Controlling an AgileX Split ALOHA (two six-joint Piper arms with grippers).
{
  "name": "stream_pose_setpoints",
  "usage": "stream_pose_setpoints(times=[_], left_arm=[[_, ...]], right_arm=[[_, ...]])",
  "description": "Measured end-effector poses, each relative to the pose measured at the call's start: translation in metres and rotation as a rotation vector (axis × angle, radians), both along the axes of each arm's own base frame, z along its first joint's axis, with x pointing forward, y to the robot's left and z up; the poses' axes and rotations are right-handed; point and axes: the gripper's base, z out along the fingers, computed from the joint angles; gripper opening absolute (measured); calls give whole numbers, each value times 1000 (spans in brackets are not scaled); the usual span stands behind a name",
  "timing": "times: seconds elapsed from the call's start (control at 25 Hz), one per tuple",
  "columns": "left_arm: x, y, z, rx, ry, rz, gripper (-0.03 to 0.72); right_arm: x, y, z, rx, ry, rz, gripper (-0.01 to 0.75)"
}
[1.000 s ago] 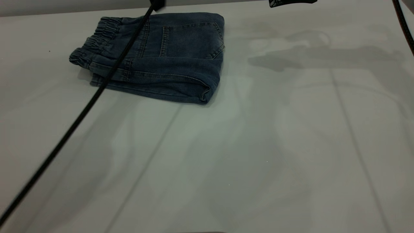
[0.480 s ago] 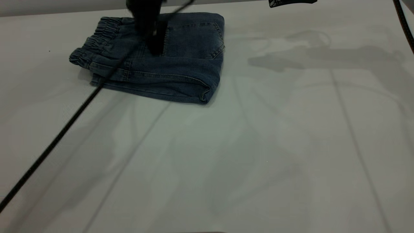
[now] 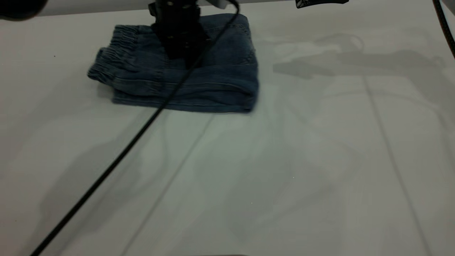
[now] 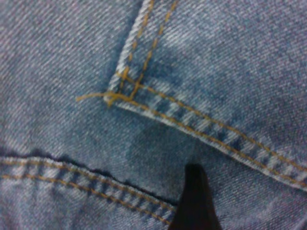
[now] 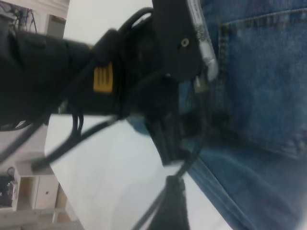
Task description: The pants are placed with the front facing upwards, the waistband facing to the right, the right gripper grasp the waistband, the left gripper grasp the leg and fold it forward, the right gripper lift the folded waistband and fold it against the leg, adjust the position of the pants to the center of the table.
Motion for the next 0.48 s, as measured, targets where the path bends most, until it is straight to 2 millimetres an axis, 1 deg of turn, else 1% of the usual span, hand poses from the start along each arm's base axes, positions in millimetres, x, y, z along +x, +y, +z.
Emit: stream_pose_setpoints(times=[0.12, 0.28, 0.32, 0.4, 0.48], left_arm=[[-5, -11, 0, -19, 3, 54, 506], [-4, -12, 4, -29, -10, 68, 506], [-3, -12, 10, -31, -25, 68, 506], [-1, -12, 27, -34, -63, 69, 506], [0, -12, 52, -52, -111, 95, 506]], right_arm=[[1, -7, 0, 0, 1, -16, 587], [2, -20, 5, -17, -13, -30, 587], [2, -23, 8, -29, -21, -29, 587], [0, -30, 21, -55, -47, -27, 587], [-2, -38, 37, -92, -67, -30, 587]])
